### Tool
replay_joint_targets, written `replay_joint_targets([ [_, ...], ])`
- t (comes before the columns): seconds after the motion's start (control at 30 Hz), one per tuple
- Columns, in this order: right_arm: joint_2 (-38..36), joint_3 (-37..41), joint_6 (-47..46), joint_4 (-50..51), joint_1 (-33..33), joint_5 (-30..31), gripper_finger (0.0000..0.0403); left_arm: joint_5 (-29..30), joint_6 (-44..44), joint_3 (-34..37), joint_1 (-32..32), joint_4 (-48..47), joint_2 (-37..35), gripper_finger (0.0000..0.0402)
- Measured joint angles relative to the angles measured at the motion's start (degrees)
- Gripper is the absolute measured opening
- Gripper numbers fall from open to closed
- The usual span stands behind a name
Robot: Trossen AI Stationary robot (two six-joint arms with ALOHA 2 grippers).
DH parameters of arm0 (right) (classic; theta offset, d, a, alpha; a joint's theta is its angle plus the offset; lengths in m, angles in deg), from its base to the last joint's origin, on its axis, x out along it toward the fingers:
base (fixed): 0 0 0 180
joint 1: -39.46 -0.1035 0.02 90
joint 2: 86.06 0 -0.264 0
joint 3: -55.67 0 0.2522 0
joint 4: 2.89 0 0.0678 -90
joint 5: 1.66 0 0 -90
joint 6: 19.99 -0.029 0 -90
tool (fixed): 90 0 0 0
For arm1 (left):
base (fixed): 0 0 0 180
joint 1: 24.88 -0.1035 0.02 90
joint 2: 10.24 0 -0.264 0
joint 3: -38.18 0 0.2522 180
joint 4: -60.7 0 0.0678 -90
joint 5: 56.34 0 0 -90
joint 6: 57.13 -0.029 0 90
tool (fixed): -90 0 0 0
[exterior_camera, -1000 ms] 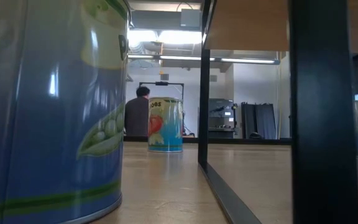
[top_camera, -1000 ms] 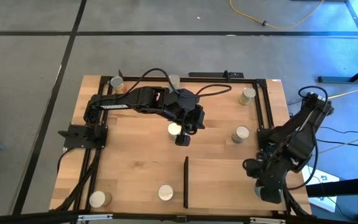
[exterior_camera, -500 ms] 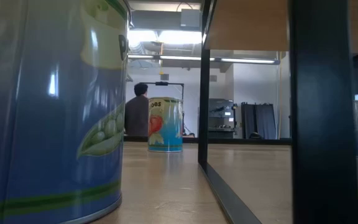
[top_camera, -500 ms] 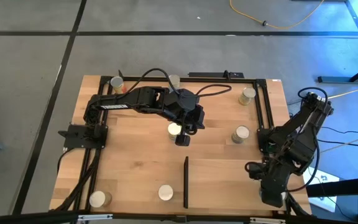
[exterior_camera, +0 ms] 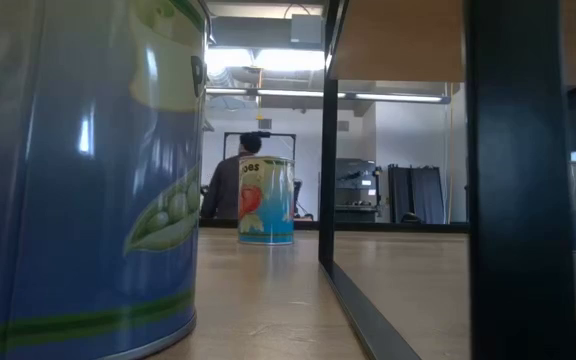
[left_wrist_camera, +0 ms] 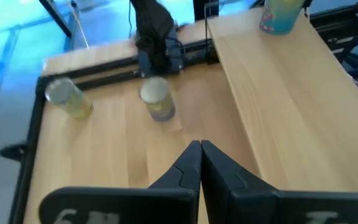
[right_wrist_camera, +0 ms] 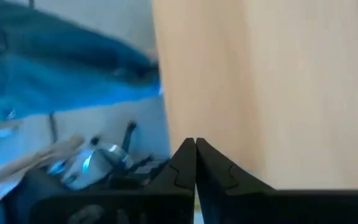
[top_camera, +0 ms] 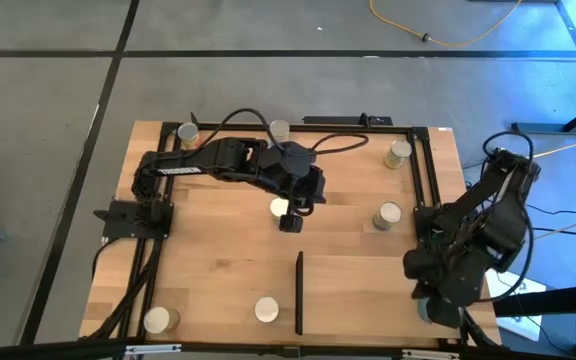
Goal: Pick and place cans onto a shelf
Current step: Put the canned cherries can on the shelf aligned with the other canned cherries
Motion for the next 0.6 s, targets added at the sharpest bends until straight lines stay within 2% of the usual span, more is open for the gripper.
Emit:
replay_joint_targets([
  [0.17,0.0,-5.0,0.9,10.4,0.1,10.4,0.0005,1.6,2.1,0.0,0.0,-4.5,-0.3,0.0],
  [0.27,-0.1,-6.1,-2.5,17.4,1.1,13.7,0.0005,1.9,3.0,0.0,0.0,-5.2,-0.3,0.0],
  [0.47,-1.0,-5.3,-1.2,17.2,5.9,16.0,0.0005,2.7,3.7,0.0,-0.4,-6.9,-0.3,0.0],
  [0.6,-1.1,-5.2,3.5,17.1,9.4,19.5,0.0005,9.5,8.6,0.0,-1.2,-9.5,-0.4,0.0],
])
